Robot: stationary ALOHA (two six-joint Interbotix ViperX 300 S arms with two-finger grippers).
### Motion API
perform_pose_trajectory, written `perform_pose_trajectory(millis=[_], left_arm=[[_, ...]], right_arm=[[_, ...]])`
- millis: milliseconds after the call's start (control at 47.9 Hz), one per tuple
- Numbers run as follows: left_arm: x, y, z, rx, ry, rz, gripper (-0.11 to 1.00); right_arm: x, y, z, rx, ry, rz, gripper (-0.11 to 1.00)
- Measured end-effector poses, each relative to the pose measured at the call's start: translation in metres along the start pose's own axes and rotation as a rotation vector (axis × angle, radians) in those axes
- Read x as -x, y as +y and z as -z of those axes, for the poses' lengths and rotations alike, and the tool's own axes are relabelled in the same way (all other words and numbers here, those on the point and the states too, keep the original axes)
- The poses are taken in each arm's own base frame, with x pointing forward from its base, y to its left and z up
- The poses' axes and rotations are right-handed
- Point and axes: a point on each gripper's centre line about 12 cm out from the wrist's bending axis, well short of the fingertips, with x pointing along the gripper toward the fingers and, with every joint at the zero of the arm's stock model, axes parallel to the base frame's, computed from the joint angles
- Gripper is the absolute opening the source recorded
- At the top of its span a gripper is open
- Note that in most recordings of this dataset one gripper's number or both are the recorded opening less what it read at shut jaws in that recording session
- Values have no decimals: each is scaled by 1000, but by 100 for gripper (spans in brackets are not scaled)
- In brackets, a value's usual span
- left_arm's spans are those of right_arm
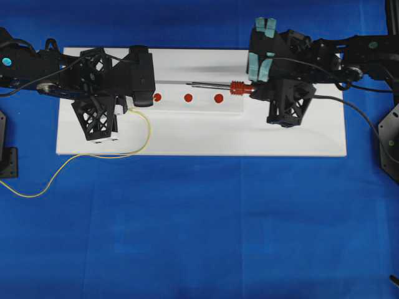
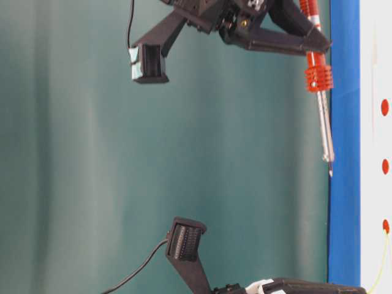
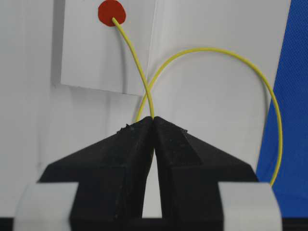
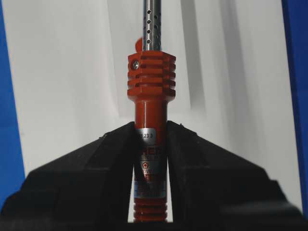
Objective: Touch the tip of the soldering iron to the tip of the solder at the mark.
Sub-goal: 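Move the iron tip leftward toward the solder tip near the left red dot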
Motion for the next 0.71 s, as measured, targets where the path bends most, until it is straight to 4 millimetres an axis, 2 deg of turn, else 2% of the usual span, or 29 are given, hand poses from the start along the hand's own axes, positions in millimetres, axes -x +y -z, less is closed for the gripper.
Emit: perform_pose_trajectory(millis=[438, 710], left_arm=[[-1, 0, 2, -5, 21, 1, 2], [-3, 1, -9, -12, 14, 0, 2]], right_arm=[[-23, 8, -19, 52, 76, -5, 6], [-41, 10, -28, 81, 110, 0, 6]])
